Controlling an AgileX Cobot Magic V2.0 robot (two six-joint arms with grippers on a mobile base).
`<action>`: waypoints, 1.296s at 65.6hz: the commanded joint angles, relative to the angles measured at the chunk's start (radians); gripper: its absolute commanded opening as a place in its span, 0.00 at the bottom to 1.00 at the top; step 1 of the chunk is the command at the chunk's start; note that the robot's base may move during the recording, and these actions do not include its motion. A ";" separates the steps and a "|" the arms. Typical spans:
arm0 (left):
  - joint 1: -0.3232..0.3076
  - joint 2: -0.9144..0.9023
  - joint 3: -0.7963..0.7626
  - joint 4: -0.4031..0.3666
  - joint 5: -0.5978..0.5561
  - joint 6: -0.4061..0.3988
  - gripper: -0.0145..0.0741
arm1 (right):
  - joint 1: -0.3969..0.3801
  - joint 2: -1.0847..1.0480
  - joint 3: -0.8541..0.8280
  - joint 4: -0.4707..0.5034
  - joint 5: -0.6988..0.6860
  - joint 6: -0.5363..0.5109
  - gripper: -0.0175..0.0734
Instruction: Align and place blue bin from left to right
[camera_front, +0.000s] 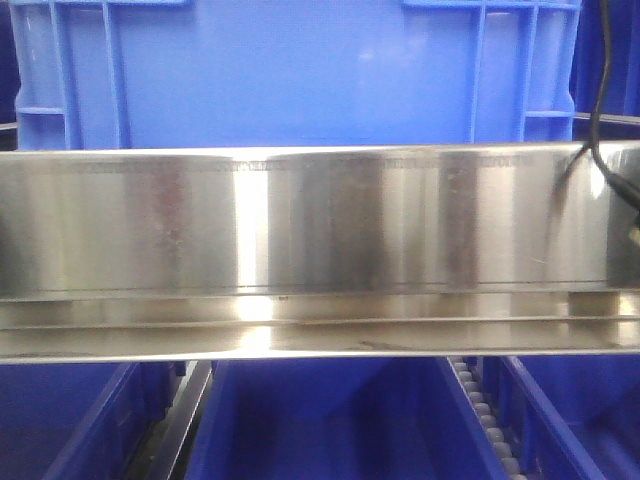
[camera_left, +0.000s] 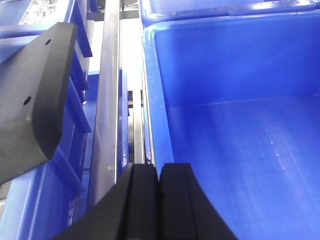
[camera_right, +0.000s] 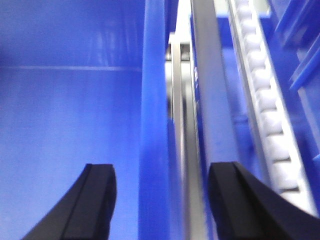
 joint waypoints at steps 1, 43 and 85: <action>-0.004 -0.006 -0.007 -0.002 -0.004 -0.008 0.04 | 0.000 0.002 -0.008 -0.005 -0.004 0.016 0.52; -0.004 -0.006 -0.007 -0.002 -0.004 -0.008 0.04 | 0.018 0.020 -0.007 -0.008 0.005 0.016 0.52; -0.004 -0.006 -0.007 -0.002 0.012 -0.008 0.04 | 0.018 0.041 -0.007 -0.008 0.008 0.016 0.25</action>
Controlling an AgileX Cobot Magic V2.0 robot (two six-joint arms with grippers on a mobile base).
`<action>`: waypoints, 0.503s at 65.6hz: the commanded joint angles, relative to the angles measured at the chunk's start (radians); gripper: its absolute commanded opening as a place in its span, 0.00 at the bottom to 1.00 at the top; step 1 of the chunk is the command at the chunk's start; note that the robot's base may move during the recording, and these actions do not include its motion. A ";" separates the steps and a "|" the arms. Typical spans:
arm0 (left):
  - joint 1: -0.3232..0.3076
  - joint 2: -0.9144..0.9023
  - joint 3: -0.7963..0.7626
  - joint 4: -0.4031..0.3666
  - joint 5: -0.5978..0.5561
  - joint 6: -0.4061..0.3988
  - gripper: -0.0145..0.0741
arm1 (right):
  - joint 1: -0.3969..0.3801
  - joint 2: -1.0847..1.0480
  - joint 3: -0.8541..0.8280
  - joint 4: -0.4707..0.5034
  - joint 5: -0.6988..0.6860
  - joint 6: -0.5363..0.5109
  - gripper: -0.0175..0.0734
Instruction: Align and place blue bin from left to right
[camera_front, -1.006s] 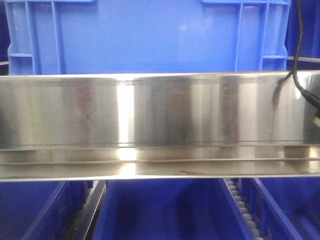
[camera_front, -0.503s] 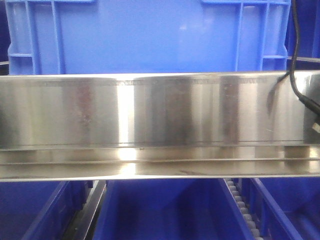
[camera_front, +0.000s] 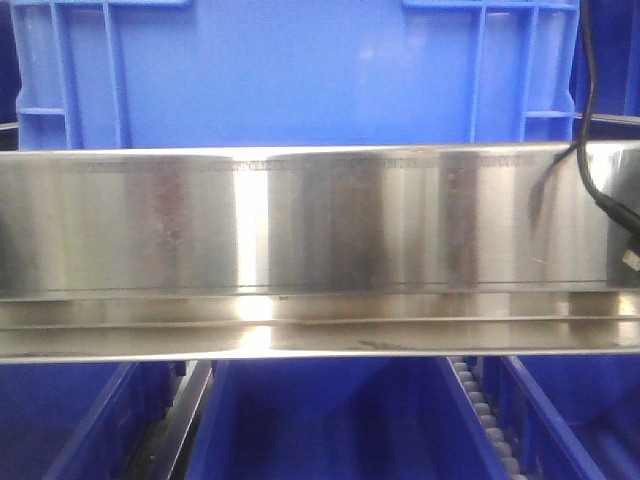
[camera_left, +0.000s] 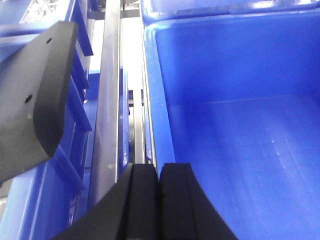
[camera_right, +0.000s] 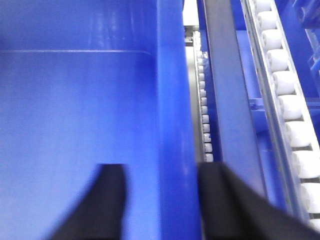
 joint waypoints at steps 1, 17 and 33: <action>-0.004 -0.004 -0.007 -0.002 0.004 -0.008 0.05 | -0.001 0.007 -0.007 -0.002 -0.005 0.001 0.22; -0.023 0.031 -0.007 0.005 0.004 -0.023 0.49 | -0.001 0.009 -0.007 -0.004 -0.006 0.001 0.12; -0.025 0.068 -0.007 0.066 -0.013 -0.171 0.52 | -0.001 0.009 -0.007 -0.004 -0.006 0.001 0.12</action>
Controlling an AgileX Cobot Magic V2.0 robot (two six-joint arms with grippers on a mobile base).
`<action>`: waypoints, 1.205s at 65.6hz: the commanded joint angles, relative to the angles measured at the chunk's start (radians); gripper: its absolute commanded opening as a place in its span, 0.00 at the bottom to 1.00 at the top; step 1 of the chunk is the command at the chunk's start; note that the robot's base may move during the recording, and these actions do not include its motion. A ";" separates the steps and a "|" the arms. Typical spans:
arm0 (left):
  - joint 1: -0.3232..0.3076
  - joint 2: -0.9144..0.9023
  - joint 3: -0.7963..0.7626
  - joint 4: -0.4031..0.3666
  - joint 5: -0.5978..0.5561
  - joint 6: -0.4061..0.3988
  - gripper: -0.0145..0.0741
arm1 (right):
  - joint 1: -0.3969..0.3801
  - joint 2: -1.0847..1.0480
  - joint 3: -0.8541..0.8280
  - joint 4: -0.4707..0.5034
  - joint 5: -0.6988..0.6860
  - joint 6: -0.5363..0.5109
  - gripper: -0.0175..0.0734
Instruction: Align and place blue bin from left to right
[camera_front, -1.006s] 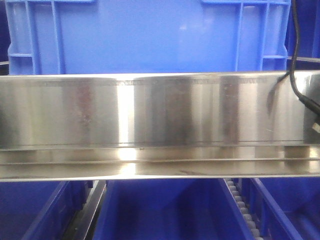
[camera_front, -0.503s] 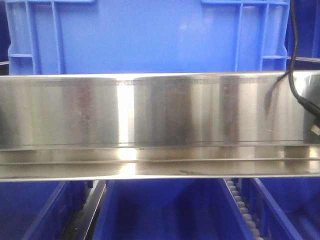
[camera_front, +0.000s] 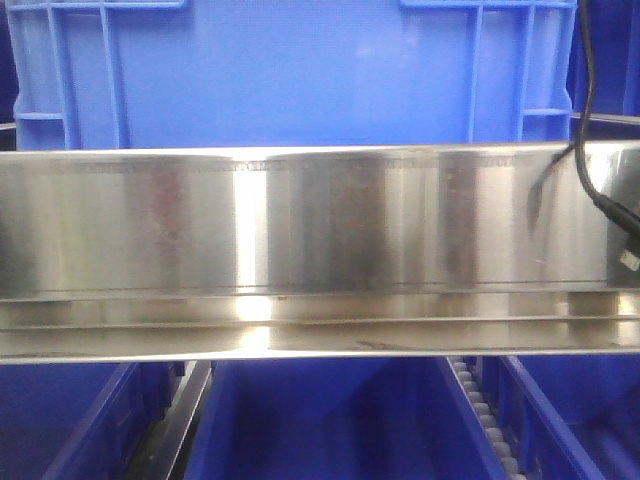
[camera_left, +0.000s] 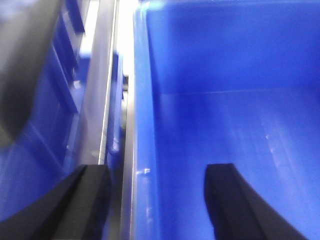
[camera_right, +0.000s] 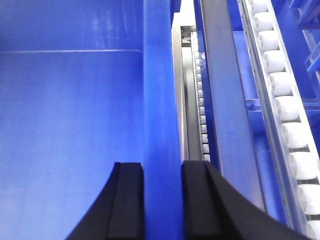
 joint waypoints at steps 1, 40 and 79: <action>-0.005 0.006 -0.007 0.032 -0.018 -0.028 0.52 | -0.001 0.006 0.001 -0.005 -0.004 0.001 0.12; 0.007 0.080 -0.008 0.041 0.000 -0.030 0.51 | -0.001 0.006 0.001 -0.005 -0.004 0.001 0.12; 0.017 0.102 -0.006 0.032 0.046 -0.030 0.51 | -0.001 0.006 0.001 -0.005 -0.004 0.001 0.12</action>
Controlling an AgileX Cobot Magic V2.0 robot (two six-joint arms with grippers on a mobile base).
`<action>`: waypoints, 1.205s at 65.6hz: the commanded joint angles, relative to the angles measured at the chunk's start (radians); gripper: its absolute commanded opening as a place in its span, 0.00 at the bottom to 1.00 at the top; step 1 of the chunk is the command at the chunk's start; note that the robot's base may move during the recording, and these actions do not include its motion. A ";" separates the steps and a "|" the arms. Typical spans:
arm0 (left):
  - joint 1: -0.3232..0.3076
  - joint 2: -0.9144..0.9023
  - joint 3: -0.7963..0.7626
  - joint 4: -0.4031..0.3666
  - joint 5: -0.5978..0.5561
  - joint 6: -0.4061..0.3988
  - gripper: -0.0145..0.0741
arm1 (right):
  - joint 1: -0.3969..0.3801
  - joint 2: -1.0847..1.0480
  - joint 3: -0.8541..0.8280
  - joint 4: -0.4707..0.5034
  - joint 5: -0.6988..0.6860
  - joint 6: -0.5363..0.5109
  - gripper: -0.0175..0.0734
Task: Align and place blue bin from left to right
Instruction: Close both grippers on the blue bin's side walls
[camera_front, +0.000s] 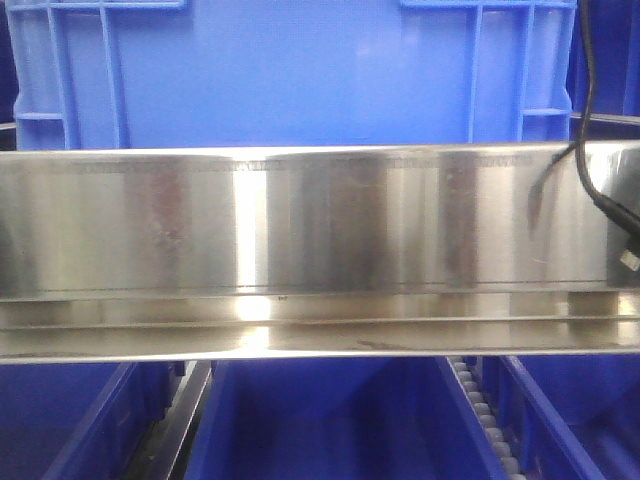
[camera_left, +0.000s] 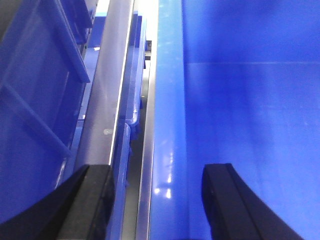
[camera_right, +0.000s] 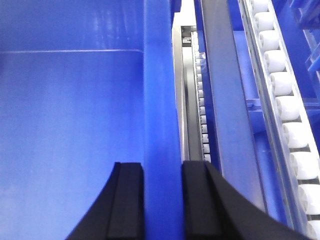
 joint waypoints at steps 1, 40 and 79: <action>0.003 -0.001 -0.006 0.001 0.006 -0.011 0.51 | -0.001 0.006 0.001 -0.005 -0.004 0.001 0.12; 0.003 -0.001 -0.006 -0.004 0.019 -0.011 0.31 | -0.001 0.006 0.001 -0.005 -0.004 0.001 0.12; 0.003 -0.001 -0.006 -0.006 0.013 -0.011 0.04 | -0.001 0.006 0.001 -0.005 -0.004 0.001 0.12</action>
